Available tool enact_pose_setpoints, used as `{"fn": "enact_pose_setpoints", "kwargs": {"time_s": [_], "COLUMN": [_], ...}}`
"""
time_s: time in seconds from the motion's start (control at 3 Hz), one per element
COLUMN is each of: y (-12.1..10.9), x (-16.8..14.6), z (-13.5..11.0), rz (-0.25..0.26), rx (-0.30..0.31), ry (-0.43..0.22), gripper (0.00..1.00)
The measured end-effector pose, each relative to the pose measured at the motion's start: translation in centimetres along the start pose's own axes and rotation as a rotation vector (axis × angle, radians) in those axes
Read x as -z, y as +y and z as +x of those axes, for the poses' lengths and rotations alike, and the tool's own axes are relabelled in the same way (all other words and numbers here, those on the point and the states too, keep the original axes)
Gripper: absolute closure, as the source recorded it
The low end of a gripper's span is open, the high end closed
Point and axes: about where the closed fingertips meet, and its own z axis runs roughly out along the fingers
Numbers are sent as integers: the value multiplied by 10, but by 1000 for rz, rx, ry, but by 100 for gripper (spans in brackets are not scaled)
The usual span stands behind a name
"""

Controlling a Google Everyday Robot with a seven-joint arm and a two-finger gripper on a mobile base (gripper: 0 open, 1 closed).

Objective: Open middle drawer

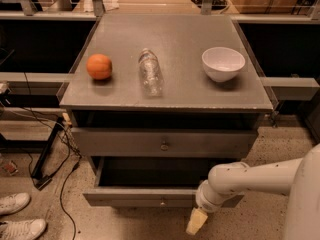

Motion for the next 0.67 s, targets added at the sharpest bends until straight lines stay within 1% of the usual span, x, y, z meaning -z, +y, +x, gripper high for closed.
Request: {"fn": "enact_pose_setpoints", "kwargs": {"time_s": [0.33, 0.67], "y": [0, 6], "x": [1, 4], "z": [0, 13], "rz": [0, -6], "rx": [0, -20], "ry": [0, 11], "gripper": [0, 0]}}
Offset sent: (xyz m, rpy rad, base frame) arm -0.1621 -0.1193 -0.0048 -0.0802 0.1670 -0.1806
